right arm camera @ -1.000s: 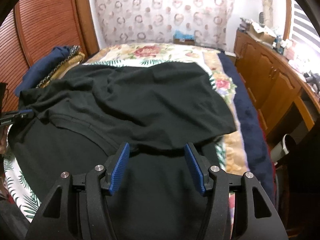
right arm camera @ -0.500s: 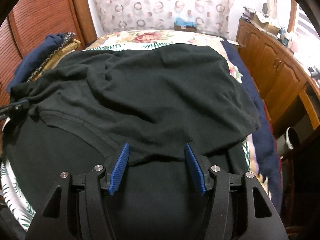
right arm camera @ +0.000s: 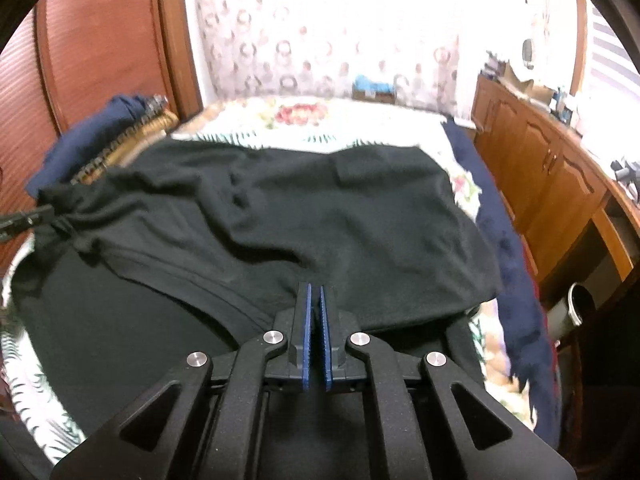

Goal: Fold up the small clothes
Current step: 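Fold the hem with both tools toward the collar and release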

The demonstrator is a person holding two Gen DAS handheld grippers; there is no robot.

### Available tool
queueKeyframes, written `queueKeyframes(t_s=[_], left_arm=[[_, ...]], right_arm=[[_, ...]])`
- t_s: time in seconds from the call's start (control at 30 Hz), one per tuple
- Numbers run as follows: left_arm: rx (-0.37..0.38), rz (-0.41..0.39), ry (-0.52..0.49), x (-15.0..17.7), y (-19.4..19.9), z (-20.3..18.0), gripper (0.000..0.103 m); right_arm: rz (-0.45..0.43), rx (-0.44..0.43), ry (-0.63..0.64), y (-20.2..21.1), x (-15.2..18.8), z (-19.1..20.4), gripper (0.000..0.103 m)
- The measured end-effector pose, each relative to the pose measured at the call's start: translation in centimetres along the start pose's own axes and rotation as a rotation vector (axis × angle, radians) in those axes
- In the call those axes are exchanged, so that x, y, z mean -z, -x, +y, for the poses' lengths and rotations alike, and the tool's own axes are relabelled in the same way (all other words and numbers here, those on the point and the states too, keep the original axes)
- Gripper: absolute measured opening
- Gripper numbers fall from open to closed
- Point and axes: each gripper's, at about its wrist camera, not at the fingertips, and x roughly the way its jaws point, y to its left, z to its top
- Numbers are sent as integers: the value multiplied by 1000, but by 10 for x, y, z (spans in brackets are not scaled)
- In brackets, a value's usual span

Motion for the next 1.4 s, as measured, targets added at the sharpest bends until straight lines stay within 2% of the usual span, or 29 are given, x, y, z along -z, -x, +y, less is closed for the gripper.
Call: queueKeyframes(t_s=[0.07, 0.13, 0.23, 0.53, 0.87, 0.9, 0.93, 1.0, 1.2, 1.4], left_arm=[[-29, 30, 5, 2, -4, 3, 9], [-10, 77, 25, 5, -15, 9, 15], [-57, 125, 58, 10, -27, 14, 17], [-20, 153, 69, 10, -37, 6, 24], [-101, 175, 36, -2, -55, 2, 24], [-105, 171, 21, -3, -56, 2, 23], [-108, 169, 3, -4, -58, 0, 8], [-105, 150, -23, -4, -57, 0, 4], [-45, 16, -9, -7, -7, 4, 3], [26, -45, -16, 0, 44, -1, 3]], right_arm=[[-5, -3, 8, 4, -3, 2, 2], [0, 12, 33, 3, -3, 5, 2], [11, 20, 49, -3, -2, 8, 2], [25, 41, 68, -14, 6, 10, 2], [43, 39, 56, -22, 12, 8, 2], [44, 37, 55, -23, 12, 7, 2], [43, 32, 54, -23, 13, 7, 2], [38, 18, 46, -22, 14, 6, 2], [-47, -27, 7, 7, 12, -3, 2], [-118, -56, -12, 57, 13, -9, 1]])
